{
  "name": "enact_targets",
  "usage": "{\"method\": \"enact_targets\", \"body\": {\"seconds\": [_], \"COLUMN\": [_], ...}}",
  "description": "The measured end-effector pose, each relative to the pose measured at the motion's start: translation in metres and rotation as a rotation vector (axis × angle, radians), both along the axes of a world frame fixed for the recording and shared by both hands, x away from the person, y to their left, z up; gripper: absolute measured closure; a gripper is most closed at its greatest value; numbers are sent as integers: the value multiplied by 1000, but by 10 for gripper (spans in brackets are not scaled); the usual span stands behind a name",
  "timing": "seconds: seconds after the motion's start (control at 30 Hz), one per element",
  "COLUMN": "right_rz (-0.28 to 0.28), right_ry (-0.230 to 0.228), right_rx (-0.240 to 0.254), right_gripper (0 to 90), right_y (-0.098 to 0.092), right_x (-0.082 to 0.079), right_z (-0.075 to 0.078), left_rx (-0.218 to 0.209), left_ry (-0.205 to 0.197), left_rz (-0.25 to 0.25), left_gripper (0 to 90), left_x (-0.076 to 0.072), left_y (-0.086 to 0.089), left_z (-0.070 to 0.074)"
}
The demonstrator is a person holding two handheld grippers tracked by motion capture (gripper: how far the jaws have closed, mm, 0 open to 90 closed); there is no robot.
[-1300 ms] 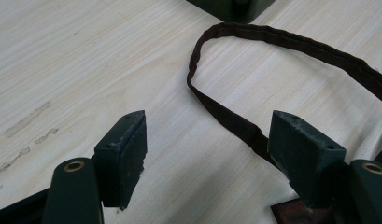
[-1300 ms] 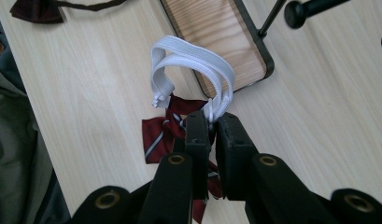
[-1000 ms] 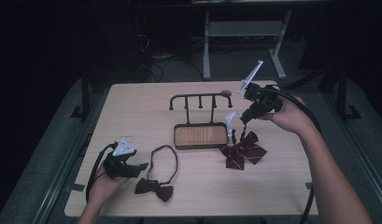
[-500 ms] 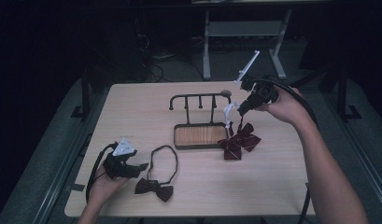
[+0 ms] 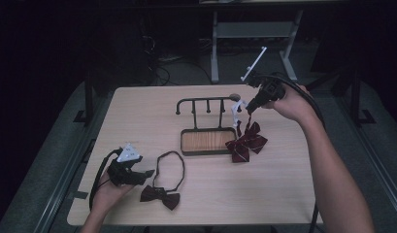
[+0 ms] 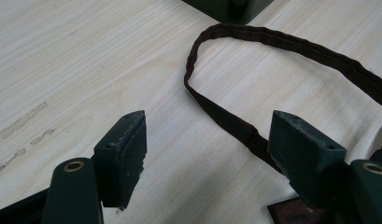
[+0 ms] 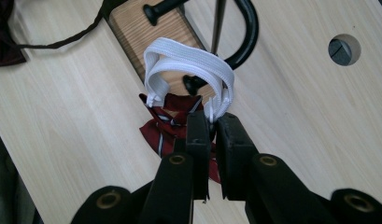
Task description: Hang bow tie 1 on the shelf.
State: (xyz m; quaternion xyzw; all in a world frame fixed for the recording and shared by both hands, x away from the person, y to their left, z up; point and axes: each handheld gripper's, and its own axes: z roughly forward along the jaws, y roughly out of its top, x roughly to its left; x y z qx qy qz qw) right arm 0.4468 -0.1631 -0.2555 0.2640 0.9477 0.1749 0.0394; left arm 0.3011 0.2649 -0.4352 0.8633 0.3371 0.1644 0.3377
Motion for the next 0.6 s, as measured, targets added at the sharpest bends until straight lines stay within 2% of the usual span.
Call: {"method": "enact_targets", "body": {"seconds": [0.3,0.6], "right_rz": [-58,-76], "right_ry": [16,18], "right_rx": [4,32], "right_gripper": [832,829], "right_y": [-5,-9], "right_x": [12,17], "right_z": [-8,-14], "left_rx": [2,8], "left_ry": [0,-5], "left_rz": [-1,-7], "left_gripper": [286,285], "left_x": [0,0], "left_y": [-1,-2], "left_z": [1,1]}}
